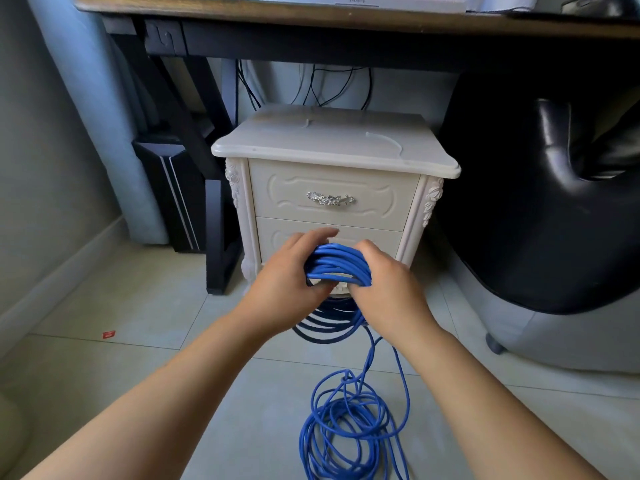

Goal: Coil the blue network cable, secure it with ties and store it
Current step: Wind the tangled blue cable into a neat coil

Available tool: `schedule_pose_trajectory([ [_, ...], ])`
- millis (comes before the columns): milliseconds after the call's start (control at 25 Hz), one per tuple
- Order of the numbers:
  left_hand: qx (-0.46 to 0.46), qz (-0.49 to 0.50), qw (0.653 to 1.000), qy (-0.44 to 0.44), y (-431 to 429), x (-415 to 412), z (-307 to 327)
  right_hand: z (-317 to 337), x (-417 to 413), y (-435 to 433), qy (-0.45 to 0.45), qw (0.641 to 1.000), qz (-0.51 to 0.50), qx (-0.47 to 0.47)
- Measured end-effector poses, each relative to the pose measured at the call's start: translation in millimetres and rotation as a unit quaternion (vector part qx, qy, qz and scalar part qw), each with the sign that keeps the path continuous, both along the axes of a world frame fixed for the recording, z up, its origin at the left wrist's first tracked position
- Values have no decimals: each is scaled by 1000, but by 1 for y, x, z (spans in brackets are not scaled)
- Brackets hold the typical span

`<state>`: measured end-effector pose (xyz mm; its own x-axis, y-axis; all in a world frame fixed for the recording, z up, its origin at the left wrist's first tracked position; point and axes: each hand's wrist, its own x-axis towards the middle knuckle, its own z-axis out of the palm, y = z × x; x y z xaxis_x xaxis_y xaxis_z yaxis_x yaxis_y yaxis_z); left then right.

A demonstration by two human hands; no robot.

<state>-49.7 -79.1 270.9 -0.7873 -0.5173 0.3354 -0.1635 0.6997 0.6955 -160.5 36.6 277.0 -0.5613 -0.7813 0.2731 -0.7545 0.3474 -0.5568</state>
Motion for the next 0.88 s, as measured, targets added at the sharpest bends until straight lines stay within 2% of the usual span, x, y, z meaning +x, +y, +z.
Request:
schedule_pose_trajectory([
  [80, 26, 32, 999, 0, -1, -2, 2, 1, 2, 0, 11, 1000, 0, 5],
  [120, 32, 38, 999, -3, -1, -2, 3, 2, 2, 1, -13, 1000, -3, 6],
  [200, 57, 38, 998, 2, -2, -3, 3, 3, 1, 2, -123, 992, -11, -20],
  [320, 158, 47, 985, 45, -6, -4, 3, 3, -7, 3, -311, 948, 21, -59],
  [440, 312, 80, 940, 116, -8, -6, 5, -4, -13, 3, -456, 886, 43, -74],
  [560, 419, 135, 883, 164, -5, -10, 6, -12, -10, -3, -485, 869, 50, -85],
  [720, 548, 170, 789, 221, -1, -15, 4, -17, -1, -10, -510, 853, 55, -94],
  [800, 591, 153, 760, 222, 5, -17, 3, -21, 2, -15, -507, 851, 19, -134],
  [880, 602, 139, 760, 201, 11, -17, 2, -20, 3, -18, -497, 844, -35, -199],
])
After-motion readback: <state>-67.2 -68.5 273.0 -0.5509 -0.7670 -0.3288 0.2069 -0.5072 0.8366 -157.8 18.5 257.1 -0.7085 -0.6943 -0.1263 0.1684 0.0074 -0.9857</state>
